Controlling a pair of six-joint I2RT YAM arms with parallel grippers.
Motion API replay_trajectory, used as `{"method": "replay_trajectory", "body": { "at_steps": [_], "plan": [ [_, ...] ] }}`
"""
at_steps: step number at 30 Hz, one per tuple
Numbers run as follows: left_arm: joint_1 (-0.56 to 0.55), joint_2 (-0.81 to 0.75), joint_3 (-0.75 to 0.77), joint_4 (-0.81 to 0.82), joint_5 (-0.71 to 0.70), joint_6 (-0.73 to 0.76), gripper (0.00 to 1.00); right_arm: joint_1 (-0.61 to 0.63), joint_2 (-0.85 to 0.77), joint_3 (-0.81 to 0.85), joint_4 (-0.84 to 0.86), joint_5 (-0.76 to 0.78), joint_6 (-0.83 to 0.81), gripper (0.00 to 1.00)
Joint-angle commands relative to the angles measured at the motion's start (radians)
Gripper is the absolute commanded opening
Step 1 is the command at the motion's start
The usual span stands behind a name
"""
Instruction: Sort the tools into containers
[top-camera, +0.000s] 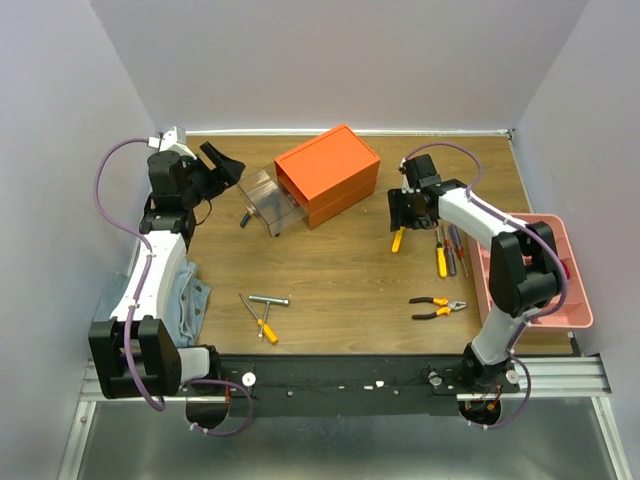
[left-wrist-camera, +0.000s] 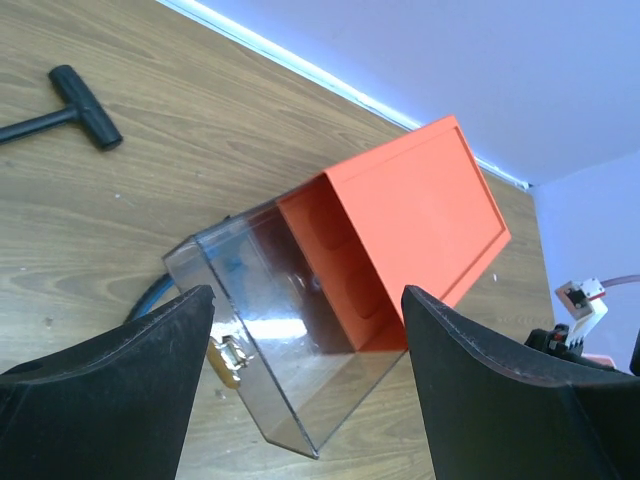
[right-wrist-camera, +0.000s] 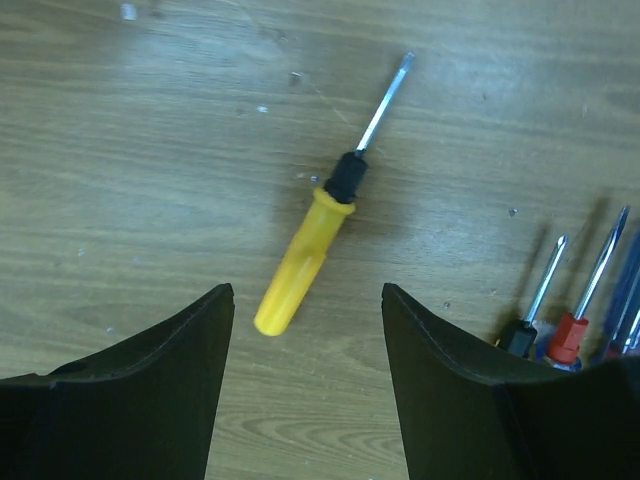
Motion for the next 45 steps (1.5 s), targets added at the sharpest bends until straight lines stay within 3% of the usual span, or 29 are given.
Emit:
{"method": "replay_trajectory", "body": {
  "at_steps": [1,6,9,11,13,15,21,25,27,30,37,45],
  "plan": [
    [0.045,-0.023,-0.033,0.011,-0.012,0.013,0.85,-0.024,0.06,0.035,-0.05,-0.032,0.089,0.67],
    [0.091,-0.036,-0.062,0.002,-0.02,0.013,0.85,-0.024,0.143,0.055,-0.039,-0.095,0.107,0.62],
    [0.101,-0.043,-0.07,-0.01,-0.02,0.016,0.85,-0.024,0.188,0.074,-0.051,-0.109,0.109,0.53],
    [0.102,-0.045,-0.078,-0.004,-0.02,0.011,0.85,-0.024,0.199,0.094,-0.072,-0.089,0.109,0.4],
    [0.102,-0.045,-0.084,0.002,-0.02,0.004,0.85,-0.027,0.182,0.107,-0.098,-0.066,0.101,0.17],
    [0.102,-0.043,-0.088,0.017,-0.02,-0.003,0.85,-0.03,0.147,0.107,-0.109,-0.058,0.071,0.01],
    [0.102,-0.03,-0.122,0.019,-0.112,-0.01,0.86,-0.024,-0.116,0.204,-0.112,-0.113,0.016,0.01],
    [0.102,-0.022,-0.145,0.056,-0.118,-0.015,0.85,0.082,-0.171,0.348,0.027,-0.186,-0.124,0.01],
    [0.104,-0.02,-0.148,0.06,-0.118,-0.01,0.85,0.122,-0.125,0.418,0.036,-0.35,-0.158,0.01],
    [0.102,-0.019,-0.156,0.028,-0.144,-0.018,0.85,0.211,-0.011,0.564,0.024,-0.442,-0.169,0.01],
    [0.114,-0.083,-0.219,-0.021,-0.19,-0.036,0.85,0.356,0.172,0.704,0.064,-0.472,-0.167,0.01],
    [0.179,-0.172,-0.286,0.01,-0.153,-0.078,0.84,0.398,0.304,0.771,0.141,-0.471,-0.147,0.01]
  ]
}}
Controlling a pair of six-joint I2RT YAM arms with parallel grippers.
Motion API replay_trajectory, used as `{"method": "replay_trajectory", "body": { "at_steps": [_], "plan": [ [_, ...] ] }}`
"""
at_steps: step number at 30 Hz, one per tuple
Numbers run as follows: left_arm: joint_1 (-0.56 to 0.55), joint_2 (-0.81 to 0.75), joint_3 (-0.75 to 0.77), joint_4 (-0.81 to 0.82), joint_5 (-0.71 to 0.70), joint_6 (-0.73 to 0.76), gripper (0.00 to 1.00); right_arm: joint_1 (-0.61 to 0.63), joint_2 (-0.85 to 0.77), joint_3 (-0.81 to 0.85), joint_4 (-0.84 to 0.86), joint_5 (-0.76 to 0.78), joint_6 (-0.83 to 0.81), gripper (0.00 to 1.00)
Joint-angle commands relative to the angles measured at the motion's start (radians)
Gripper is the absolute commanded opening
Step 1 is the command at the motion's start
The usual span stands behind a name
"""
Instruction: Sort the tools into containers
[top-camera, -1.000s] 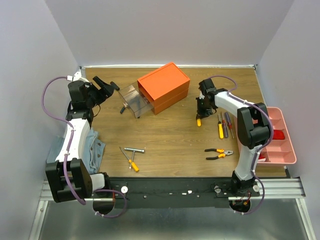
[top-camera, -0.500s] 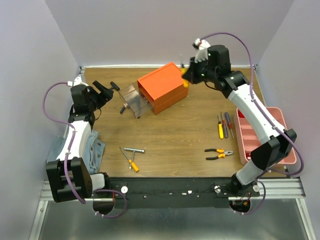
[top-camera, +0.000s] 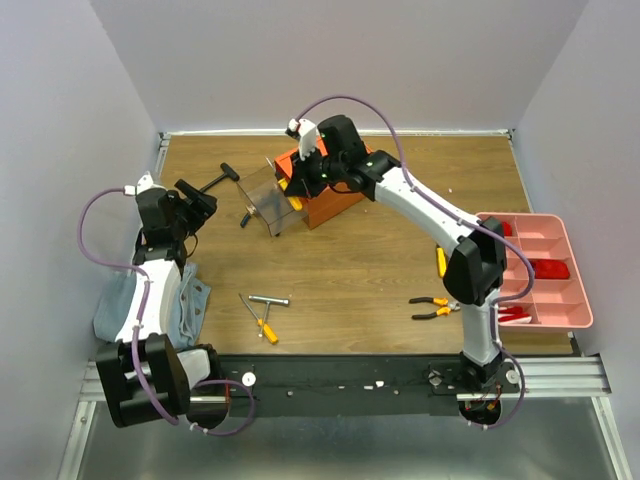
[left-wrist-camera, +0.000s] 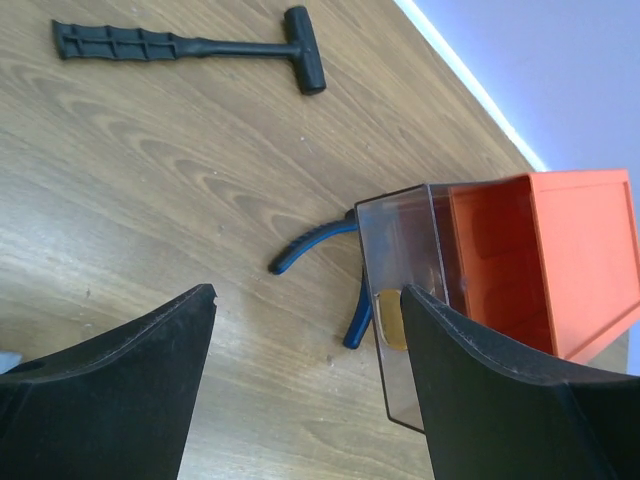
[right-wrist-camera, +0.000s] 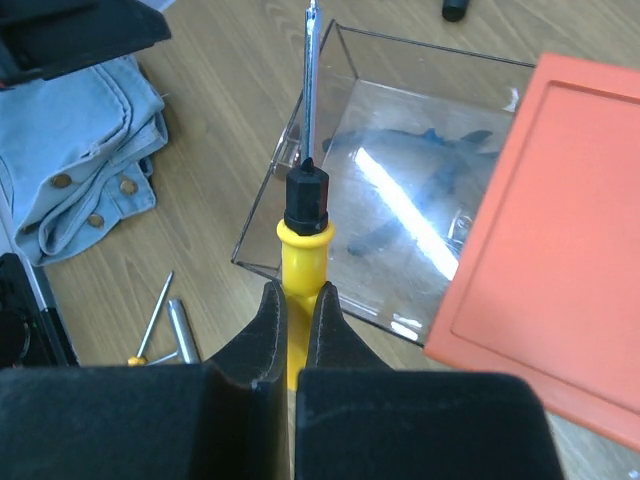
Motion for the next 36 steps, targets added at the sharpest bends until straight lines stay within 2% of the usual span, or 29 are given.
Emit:
{"method": "replay_trajectory", "body": {
  "at_steps": [1,6,7,10,11,13,14,16,20,24,25,27,28,32,36],
  "plan": [
    [0.035,-0.065,-0.031,0.021,0.004,-0.027,0.84,0.015,0.072,0.12,0.052,-0.036,0.009,0.01],
    [0.046,-0.114,-0.055,0.013,0.021,-0.026,0.84,0.017,0.173,0.215,0.028,-0.013,0.008,0.01],
    [0.047,-0.118,-0.068,0.012,0.022,-0.029,0.84,0.02,0.196,0.226,0.016,-0.007,0.0,0.03],
    [0.053,-0.134,-0.084,0.018,0.024,-0.043,0.84,0.02,0.207,0.212,-0.002,0.016,-0.014,0.26],
    [0.055,-0.135,-0.085,0.018,0.024,-0.047,0.84,0.02,0.202,0.191,-0.008,0.021,-0.018,0.37],
    [0.058,-0.135,-0.082,0.023,0.025,-0.049,0.84,0.02,0.181,0.175,-0.028,0.039,-0.022,0.46],
    [0.056,-0.135,-0.081,0.029,0.027,-0.049,0.84,0.02,0.17,0.169,-0.036,0.047,-0.021,0.54],
    [0.058,-0.131,-0.076,0.029,0.028,-0.055,0.84,0.02,0.138,0.146,-0.041,0.073,-0.05,0.58],
    [0.056,-0.109,-0.071,0.085,0.031,-0.073,0.84,0.004,-0.003,0.055,-0.032,0.18,-0.066,0.62],
    [0.056,-0.089,-0.064,0.109,0.034,-0.093,0.84,-0.058,-0.251,-0.188,-0.051,0.33,-0.086,0.62],
    [0.056,-0.085,-0.055,0.11,0.037,-0.098,0.84,-0.112,-0.291,-0.302,-0.082,0.343,-0.103,0.62],
    [0.056,-0.072,-0.05,0.119,0.044,-0.102,0.84,-0.178,-0.342,-0.398,-0.134,0.373,-0.112,0.61],
    [0.056,-0.068,-0.042,0.122,0.045,-0.104,0.84,-0.262,-0.382,-0.479,-0.183,0.378,-0.112,0.61],
    [0.056,-0.037,-0.027,0.138,0.05,-0.099,0.84,-0.444,-0.439,-0.677,-0.226,0.383,-0.104,0.59],
    [0.058,-0.014,-0.012,0.138,0.054,-0.09,0.84,-0.52,-0.46,-0.794,-0.19,0.393,-0.135,0.57]
  ]
}}
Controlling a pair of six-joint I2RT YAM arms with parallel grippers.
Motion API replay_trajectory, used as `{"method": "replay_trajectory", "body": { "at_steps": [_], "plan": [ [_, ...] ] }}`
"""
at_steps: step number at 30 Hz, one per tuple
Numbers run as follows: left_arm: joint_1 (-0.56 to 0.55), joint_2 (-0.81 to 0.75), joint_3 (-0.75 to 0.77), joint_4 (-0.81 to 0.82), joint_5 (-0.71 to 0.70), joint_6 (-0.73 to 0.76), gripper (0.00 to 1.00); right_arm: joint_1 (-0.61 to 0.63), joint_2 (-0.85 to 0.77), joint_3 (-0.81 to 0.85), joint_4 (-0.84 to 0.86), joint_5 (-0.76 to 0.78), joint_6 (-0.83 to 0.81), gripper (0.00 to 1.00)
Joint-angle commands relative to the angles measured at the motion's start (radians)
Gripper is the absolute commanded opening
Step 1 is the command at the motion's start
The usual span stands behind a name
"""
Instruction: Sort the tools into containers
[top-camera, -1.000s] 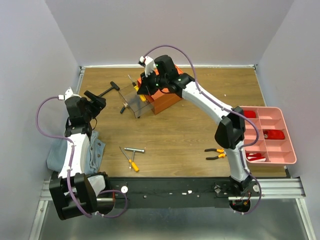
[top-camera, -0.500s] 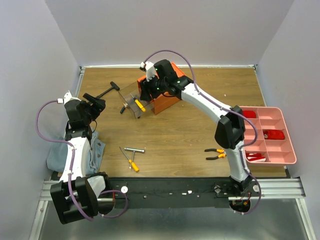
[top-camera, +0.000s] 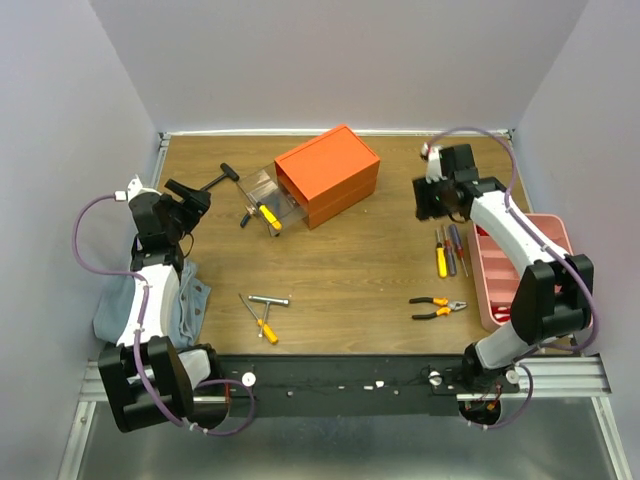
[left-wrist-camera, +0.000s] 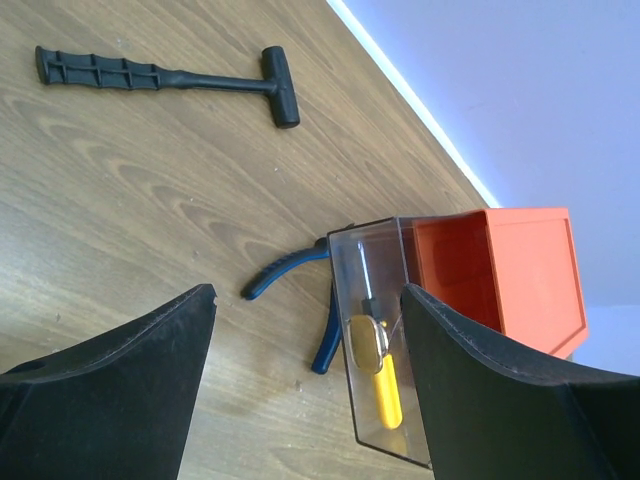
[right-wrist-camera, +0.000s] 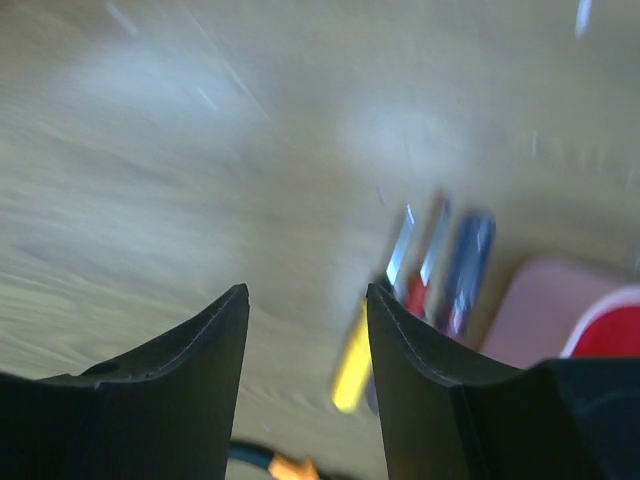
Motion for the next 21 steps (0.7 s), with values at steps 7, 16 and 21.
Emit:
{"method": "replay_trajectory", "body": {
  "at_steps": [7,16,21],
  "plan": [
    [0.006,0.044,0.031,0.024,0.027,0.008,0.84,-0.077,0.05,-0.181,-0.069,0.036,-0.015,0.54],
    [0.006,0.071,0.035,0.013,0.022,0.025,0.84,-0.18,0.15,-0.189,-0.08,0.028,-0.01,0.52],
    [0.006,0.091,0.045,0.01,0.02,0.04,0.84,-0.181,0.17,-0.192,-0.079,0.005,-0.002,0.48]
  ]
}}
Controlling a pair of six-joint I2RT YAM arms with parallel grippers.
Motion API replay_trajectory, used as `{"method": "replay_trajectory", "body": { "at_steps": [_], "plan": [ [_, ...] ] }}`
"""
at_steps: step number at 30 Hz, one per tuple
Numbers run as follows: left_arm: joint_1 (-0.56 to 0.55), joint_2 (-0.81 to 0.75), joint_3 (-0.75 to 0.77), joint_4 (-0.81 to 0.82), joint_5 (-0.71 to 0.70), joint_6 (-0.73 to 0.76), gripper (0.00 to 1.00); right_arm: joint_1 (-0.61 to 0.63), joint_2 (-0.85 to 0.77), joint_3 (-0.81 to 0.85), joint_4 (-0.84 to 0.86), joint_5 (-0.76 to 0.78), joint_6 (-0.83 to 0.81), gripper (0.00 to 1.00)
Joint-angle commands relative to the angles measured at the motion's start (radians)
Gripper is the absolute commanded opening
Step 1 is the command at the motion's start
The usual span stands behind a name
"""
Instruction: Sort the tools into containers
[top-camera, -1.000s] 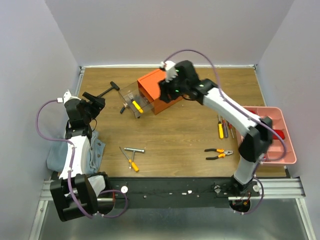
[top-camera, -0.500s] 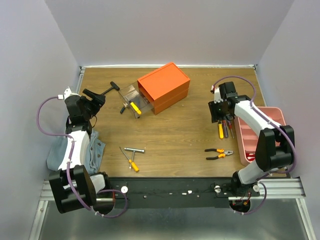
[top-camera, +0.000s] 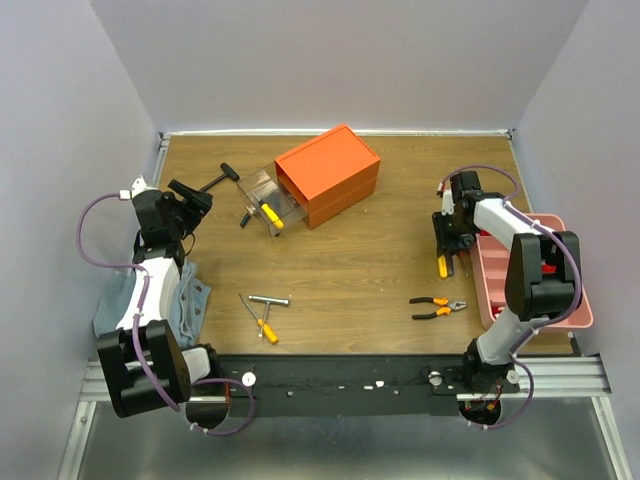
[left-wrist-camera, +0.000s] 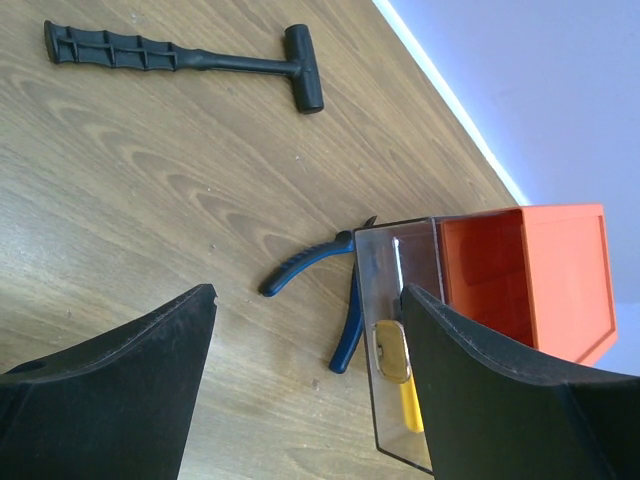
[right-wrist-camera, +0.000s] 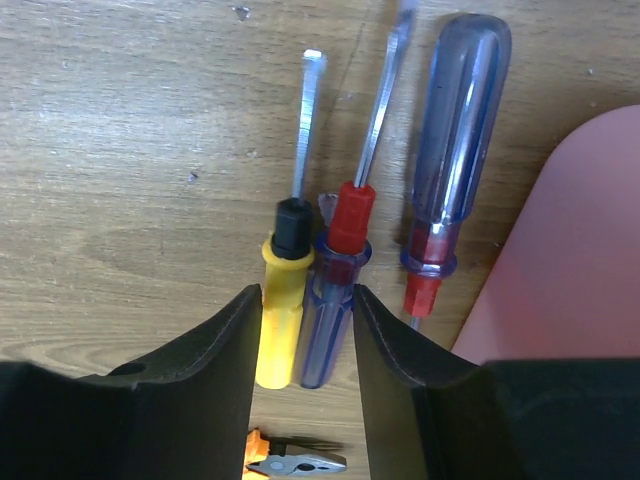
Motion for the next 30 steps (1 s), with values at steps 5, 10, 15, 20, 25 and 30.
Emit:
{"method": "replay_trajectory", "body": {
  "at_steps": [5,10,15,20,25,30],
  "plan": [
    [0.006,0.018,0.02,0.005,0.019,0.017,0.84,0.002,0.014,0.003,-0.021,0.013,0.033,0.48],
    [0.006,0.019,0.007,0.014,0.023,0.011,0.84,0.003,0.015,-0.017,-0.013,-0.049,0.052,0.51],
    [0.006,0.023,0.013,0.011,0.027,0.009,0.84,0.009,0.006,0.022,-0.031,-0.021,0.076,0.59],
    [0.008,0.023,0.005,0.013,0.023,0.006,0.84,0.029,-0.055,0.104,-0.071,0.013,0.139,0.55],
    [0.006,0.029,-0.001,0.023,0.027,-0.009,0.84,0.048,-0.083,0.06,-0.076,-0.033,0.173,0.46],
    [0.008,0.036,0.011,0.019,0.028,-0.004,0.84,0.054,-0.068,-0.014,-0.048,-0.056,0.188,0.46]
  ]
}}
